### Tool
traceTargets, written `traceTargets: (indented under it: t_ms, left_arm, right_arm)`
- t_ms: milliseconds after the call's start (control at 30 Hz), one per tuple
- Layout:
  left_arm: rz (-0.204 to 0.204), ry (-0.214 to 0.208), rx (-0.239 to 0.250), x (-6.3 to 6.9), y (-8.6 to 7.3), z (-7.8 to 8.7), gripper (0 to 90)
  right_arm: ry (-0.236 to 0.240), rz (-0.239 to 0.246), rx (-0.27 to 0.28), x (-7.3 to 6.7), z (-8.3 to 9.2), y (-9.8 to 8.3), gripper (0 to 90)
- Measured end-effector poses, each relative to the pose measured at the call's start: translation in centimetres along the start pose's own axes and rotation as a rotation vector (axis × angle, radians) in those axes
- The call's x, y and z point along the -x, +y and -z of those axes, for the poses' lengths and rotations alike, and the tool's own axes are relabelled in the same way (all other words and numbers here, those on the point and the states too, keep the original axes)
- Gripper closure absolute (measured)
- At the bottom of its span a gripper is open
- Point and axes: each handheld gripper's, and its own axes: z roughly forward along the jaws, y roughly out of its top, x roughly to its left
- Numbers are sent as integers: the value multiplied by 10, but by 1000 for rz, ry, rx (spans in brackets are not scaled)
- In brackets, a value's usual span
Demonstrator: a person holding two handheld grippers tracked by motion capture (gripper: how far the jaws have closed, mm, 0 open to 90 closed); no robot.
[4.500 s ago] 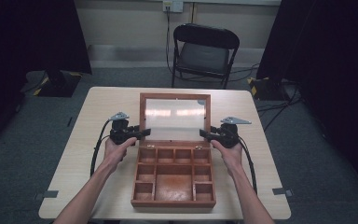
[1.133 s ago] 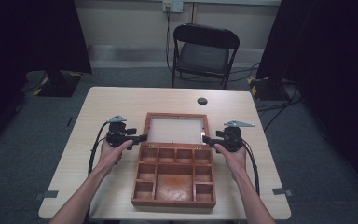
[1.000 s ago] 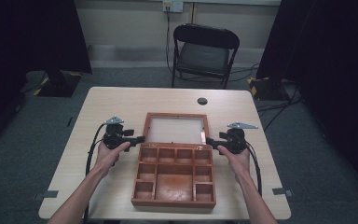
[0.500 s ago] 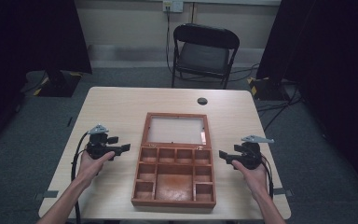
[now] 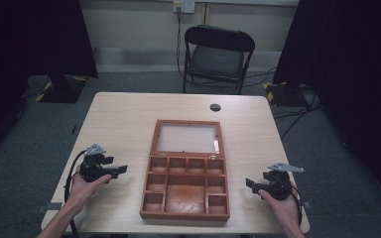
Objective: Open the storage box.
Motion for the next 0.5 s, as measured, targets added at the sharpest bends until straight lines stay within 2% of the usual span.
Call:
traceTargets:
  t_ms: [67,133,200,267,300,333,367,400,500]
  left_arm:
    - [-8,15,-34,1,-2,-1,245]
    - [-28,37,-38,3,-8,-5,231]
    - [-76,85,-97,6,-10,-11,228]
    - [-128,124,-73,7,-15,-14,197]
    - [-154,138,-58,8,-17,-15,188]
    - [-158,146,-52,7,-18,-16,167]
    - [-148,145,-41,7,-20,-16,150]
    - [-148,147,-41,7,-20,-16,144]
    - [-146,147,-40,7,-20,-16,144]
  right_arm:
    - [-29,2,-38,1,-4,-3,173]
    - [-58,13,-63,2,-8,-4,153]
    - [-101,11,-52,3,-11,-4,151]
    - [-127,-25,-16,3,-12,-6,146]
    - [-160,-29,3,3,-15,-7,145]
    - [-190,19,9,1,-18,-9,131]
    - [-195,60,12,0,-19,-10,115]
    - [-178,64,8,0,-19,-10,108]
    - [-178,65,8,0,-19,-10,108]
